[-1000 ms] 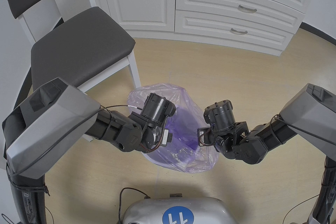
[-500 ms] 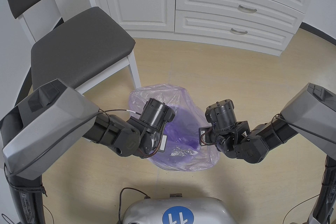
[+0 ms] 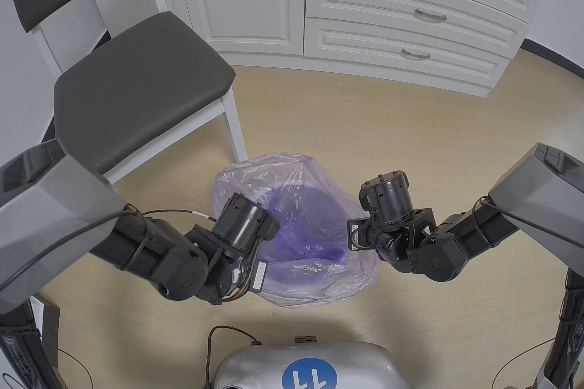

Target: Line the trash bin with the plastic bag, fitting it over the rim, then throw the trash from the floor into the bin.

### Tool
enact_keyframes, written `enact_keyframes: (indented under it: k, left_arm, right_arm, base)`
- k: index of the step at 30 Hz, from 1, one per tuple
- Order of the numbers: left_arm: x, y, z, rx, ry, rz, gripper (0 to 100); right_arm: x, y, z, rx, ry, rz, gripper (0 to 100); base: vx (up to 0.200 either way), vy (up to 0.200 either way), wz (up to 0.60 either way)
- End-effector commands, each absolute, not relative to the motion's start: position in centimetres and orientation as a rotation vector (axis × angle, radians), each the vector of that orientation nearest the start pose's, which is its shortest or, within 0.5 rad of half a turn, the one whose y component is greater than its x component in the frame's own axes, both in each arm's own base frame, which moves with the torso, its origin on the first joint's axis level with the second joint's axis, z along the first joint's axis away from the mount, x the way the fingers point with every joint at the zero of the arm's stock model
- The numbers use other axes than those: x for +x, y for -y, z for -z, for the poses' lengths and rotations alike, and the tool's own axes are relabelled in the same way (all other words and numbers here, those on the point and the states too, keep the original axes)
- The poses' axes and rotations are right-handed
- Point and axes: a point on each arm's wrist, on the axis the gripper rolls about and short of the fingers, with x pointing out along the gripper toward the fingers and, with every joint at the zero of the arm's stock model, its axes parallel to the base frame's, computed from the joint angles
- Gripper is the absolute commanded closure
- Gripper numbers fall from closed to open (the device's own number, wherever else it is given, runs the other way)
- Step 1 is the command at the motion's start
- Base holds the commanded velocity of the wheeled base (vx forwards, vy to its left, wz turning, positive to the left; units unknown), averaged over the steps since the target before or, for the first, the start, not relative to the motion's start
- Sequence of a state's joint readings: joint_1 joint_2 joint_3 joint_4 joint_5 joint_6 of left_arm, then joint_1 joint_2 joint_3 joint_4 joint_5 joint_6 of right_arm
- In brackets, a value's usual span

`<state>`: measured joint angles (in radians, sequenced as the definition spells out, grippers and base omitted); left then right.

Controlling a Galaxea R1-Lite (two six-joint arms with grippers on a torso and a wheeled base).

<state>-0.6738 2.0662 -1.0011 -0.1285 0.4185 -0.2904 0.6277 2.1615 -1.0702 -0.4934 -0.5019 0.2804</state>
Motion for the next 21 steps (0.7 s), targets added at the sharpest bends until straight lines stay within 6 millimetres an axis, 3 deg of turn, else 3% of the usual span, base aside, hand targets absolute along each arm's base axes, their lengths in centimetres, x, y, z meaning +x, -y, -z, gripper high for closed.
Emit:
enact_keyframes:
  k: [1, 6, 11, 17, 21]
  left_arm:
    - [25.8, 20.5, -7.1, 0.211, -0.8, 0.144, 100]
    - [23.8, 20.6, -6.4, 0.177, -0.768, 0.179, 100]
    - [23.6, 20.8, -5.4, 0.173, -0.774, 0.189, 100]
    - [24.5, 21.5, -1.6, 0.208, -0.827, 0.175, 100]
    - [25.4, 22.0, 0.8, 0.2, -0.816, 0.172, 100]
  right_arm:
    - [32.8, -22.4, -7.2, -0.048, -0.518, -0.049, 100]
    - [32.8, -22.4, -7.2, -0.044, -0.515, -0.047, 100]
    - [33.0, -22.2, -7.2, -0.042, -0.514, -0.041, 100]
    - [34.0, -22.4, -7.2, 0.009, -0.44, -0.042, 100]
    - [36.6, -22.1, -6.4, 0.069, -0.354, -0.006, 100]
  base:
    - [0.0, 0.0, 0.0]
    - [0.0, 0.0, 0.0]
    - [0.0, 0.0, 0.0]
    - [0.0, 0.0, 0.0]
    - [0.0, 0.0, 0.0]
